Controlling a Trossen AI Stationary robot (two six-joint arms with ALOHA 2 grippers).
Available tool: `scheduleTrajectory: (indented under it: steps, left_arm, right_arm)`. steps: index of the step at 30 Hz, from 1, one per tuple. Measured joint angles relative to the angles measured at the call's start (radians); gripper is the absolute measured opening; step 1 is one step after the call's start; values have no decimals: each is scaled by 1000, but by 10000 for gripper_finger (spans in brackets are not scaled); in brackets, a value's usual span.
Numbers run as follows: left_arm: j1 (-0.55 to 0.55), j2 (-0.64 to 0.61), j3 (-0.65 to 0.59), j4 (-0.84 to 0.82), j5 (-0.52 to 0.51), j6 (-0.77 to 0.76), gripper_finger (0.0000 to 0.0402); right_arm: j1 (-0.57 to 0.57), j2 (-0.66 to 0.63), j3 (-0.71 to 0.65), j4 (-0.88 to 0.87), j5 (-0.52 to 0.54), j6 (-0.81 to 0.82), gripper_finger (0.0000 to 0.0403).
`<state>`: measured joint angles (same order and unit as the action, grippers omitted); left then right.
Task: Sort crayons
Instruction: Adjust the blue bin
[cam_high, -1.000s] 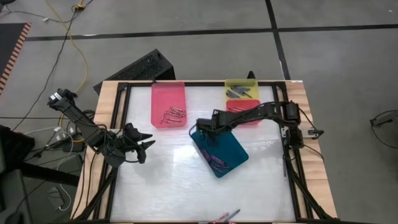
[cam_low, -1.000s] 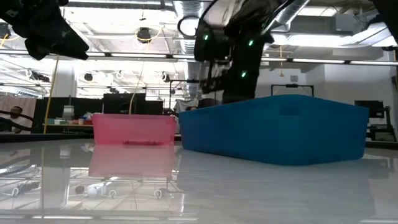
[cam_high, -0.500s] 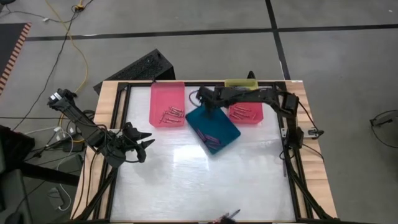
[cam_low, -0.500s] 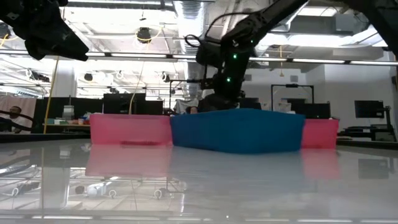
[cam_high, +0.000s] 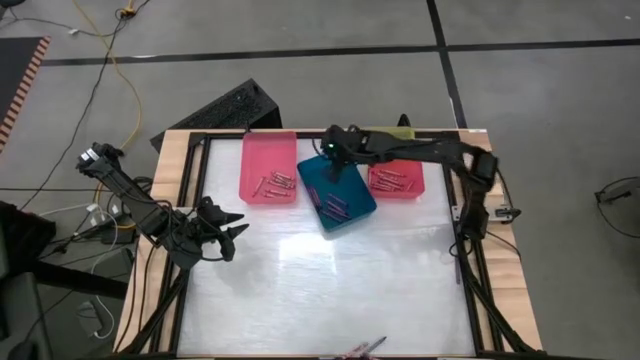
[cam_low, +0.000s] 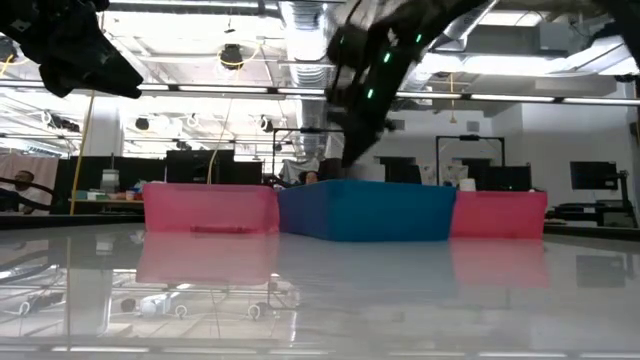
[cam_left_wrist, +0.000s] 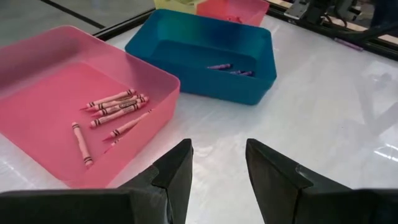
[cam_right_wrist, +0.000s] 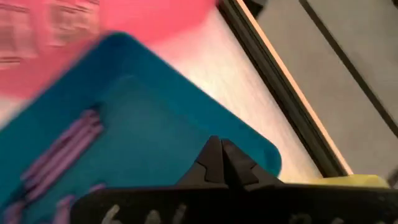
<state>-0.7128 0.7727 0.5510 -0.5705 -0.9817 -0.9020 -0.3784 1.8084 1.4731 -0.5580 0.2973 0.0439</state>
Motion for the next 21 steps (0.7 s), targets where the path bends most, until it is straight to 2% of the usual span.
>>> scheduleTrajectory:
  steps: [6, 10, 15, 21]
  left_arm:
    - [-1, 0, 0, -1, 7, -2, 139]
    - [-1, 11, 0, -2, -3, -1, 139]
    - [-1, 35, 1, 0, -1, -27, 139]
    - [-1, 67, 1, 1, 13, -42, 139]
  right_arm:
    - [184, -156, -17, -105, -262, -95, 1]
    - [352, -166, -63, -162, -260, -87, 0]
    - [507, -111, -116, -104, -225, -48, 0]
    - [580, 26, -118, -121, -189, -33, 0]
